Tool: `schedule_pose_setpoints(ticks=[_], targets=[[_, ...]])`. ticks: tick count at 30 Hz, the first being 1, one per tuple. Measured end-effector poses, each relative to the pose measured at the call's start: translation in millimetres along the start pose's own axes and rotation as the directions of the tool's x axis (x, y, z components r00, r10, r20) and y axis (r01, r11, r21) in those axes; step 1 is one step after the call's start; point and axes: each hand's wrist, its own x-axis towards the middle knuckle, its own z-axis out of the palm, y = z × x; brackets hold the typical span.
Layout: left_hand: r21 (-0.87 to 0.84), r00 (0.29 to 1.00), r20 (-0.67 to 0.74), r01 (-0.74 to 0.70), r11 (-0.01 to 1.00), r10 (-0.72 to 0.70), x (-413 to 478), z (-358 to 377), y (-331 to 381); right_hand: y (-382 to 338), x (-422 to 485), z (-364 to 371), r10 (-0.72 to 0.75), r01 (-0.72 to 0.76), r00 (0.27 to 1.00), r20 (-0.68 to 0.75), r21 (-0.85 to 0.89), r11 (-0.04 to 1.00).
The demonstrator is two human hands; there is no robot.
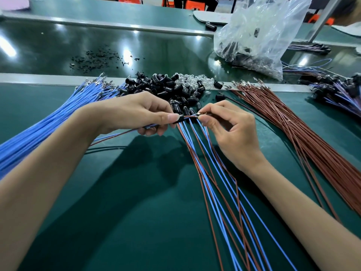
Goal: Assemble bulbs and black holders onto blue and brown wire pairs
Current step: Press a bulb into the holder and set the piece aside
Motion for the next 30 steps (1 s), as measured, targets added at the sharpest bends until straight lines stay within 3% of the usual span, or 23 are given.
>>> schedule_pose_setpoints(ticks=[8, 13, 18, 26, 30], targets=[[0.005, 0.999, -0.028, -0.02, 1.0, 0.02, 0.0, -1.4, -5.0, -0.3, -2.5, -0.3, -0.08, 0.08, 0.996, -0.034, -0.019, 0.997], [-0.049, 0.99, -0.12, -0.08, 0.996, 0.074, 4.2, 0.6, -7.0, 0.1, -2.9, -1.0, -0.133, 0.131, 0.99, -0.038, -0.046, 0.99], [-0.004, 1.0, -0.01, -0.019, 1.0, 0.019, 0.8, -1.2, -5.8, -0.1, -2.9, -2.2, -0.131, 0.129, 0.991, -0.039, -0.05, 0.99], [0.012, 0.995, -0.029, -0.094, 0.996, 0.094, 4.8, 10.0, -1.9, 0.2, -2.8, -1.9, -0.158, 0.158, 0.987, 0.004, -0.042, 0.987], [0.001, 0.991, -0.027, -0.132, 0.991, 0.132, 7.4, 18.8, 0.1, 0.4, -3.0, -2.8, -0.099, 0.099, 0.995, 0.009, 0.035, 0.995]])
